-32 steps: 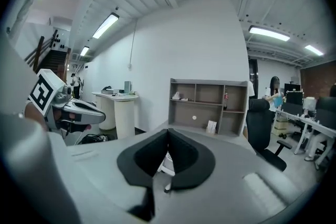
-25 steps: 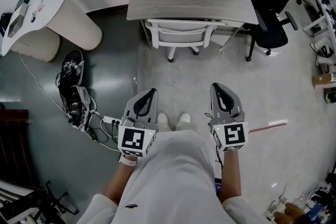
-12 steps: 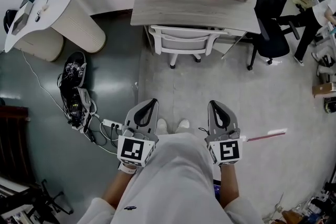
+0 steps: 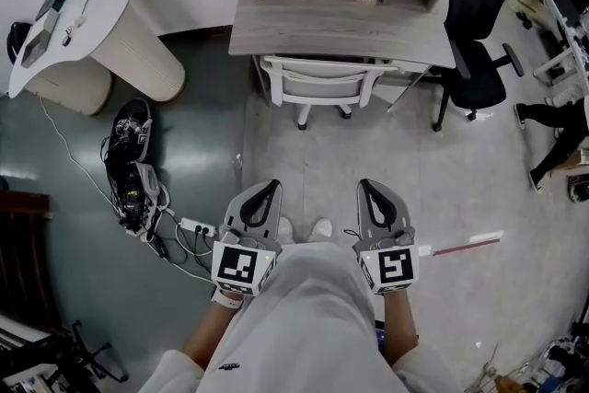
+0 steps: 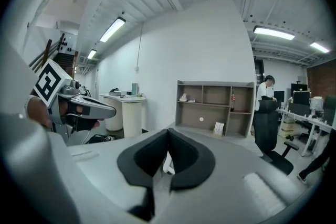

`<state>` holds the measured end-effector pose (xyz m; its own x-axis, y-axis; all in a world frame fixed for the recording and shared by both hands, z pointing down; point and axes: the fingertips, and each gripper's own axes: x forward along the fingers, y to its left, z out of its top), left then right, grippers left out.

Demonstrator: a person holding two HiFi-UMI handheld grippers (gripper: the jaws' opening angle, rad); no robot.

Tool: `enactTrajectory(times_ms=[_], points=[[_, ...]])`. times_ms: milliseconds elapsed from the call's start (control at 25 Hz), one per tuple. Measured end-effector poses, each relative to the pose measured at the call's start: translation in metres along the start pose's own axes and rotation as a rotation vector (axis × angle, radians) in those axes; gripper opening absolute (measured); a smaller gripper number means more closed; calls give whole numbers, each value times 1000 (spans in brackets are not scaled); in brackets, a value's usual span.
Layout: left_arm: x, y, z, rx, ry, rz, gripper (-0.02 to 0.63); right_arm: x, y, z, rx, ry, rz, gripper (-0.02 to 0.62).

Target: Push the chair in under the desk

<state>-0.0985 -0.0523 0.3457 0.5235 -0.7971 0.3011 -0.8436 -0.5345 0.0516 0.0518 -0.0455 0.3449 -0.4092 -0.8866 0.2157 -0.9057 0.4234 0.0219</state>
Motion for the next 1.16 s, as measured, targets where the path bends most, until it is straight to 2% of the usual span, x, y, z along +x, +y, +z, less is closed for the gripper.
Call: enactTrajectory(times_ms=[1160], points=[[3,-5,2,8,-2,-24,6,-1,-2,0,-30,40,-3,11]])
